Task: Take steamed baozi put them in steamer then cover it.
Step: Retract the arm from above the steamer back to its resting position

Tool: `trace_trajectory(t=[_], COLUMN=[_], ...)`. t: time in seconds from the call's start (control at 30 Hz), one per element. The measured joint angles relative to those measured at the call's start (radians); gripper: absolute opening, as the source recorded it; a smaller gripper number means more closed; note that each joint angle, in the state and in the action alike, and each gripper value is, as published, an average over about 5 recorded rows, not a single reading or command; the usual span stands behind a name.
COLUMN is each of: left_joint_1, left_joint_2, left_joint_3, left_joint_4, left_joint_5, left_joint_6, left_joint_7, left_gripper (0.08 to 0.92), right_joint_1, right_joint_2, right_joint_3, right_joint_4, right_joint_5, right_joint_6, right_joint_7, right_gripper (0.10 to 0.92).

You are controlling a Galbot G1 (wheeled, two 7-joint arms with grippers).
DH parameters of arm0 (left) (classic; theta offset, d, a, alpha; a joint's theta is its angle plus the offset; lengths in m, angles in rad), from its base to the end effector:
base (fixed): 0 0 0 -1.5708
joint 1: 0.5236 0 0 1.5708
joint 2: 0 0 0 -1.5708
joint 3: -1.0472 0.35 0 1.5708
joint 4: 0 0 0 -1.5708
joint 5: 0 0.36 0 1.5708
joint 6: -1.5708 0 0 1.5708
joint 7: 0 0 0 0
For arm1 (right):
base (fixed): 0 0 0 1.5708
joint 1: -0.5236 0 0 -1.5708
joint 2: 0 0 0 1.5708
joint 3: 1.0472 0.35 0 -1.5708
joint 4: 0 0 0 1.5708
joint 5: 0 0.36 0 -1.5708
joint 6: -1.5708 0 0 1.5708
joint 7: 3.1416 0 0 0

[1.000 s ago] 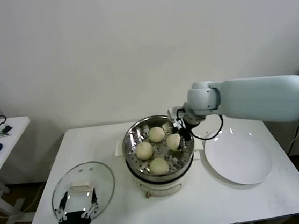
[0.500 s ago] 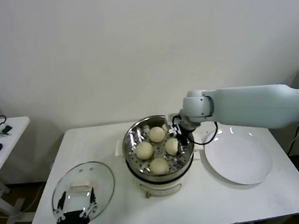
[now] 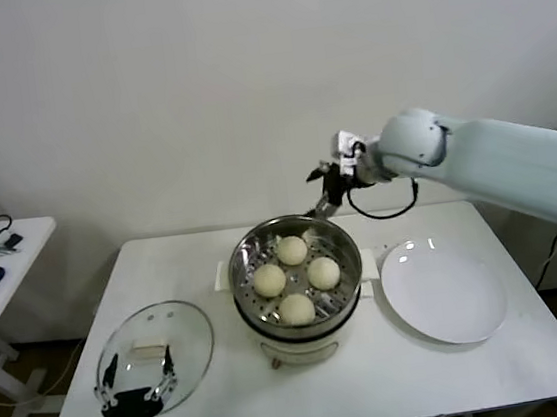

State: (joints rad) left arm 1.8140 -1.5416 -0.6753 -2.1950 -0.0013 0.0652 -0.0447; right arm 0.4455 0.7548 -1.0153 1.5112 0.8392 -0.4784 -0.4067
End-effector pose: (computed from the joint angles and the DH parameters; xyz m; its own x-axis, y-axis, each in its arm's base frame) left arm 0.1120 0.0482 -0.2999 -0.9690 -0.1565 0.1913 -0.1324 0.9822 0.1330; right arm 0.5154 -0.0245 -0.0288 -0.5866 -0.5437 0.6002 -0.8098 0.4039 -0.4256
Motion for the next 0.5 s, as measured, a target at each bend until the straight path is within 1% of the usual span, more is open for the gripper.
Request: trace_trajectory(t=[0.13,0.27,0.5], left_joint_1=[-0.009,-0.022,-0.036], left_joint_2=[0.01,0.013,0.02], left_joint_3=[-0.005,-0.008,-0.012], left_joint_4=[0.01,0.022,0.03], left_joint_5=[0.003,0.01,0.023], left_joint_6=[-0.003,-0.018,-0.061], left_joint_7=[-0.002,-0.011,-0.032], left_gripper=[0.823,0.823,0.823], right_joint_1=[-0.182,-0.412,-0.876], right_joint_2=[-0.084,-0.147,-0.159], right_joint_3=[0.214,0.452,0.915], right_joint_4=[0.021,0.046,0.1], right_joint_5=[0.0,-0.023,-0.107], right_joint_6=[0.049,0.118,0.263], right_joint_7=[0.111,0.185,0.242], right_gripper=[0.823,0.823,0.823])
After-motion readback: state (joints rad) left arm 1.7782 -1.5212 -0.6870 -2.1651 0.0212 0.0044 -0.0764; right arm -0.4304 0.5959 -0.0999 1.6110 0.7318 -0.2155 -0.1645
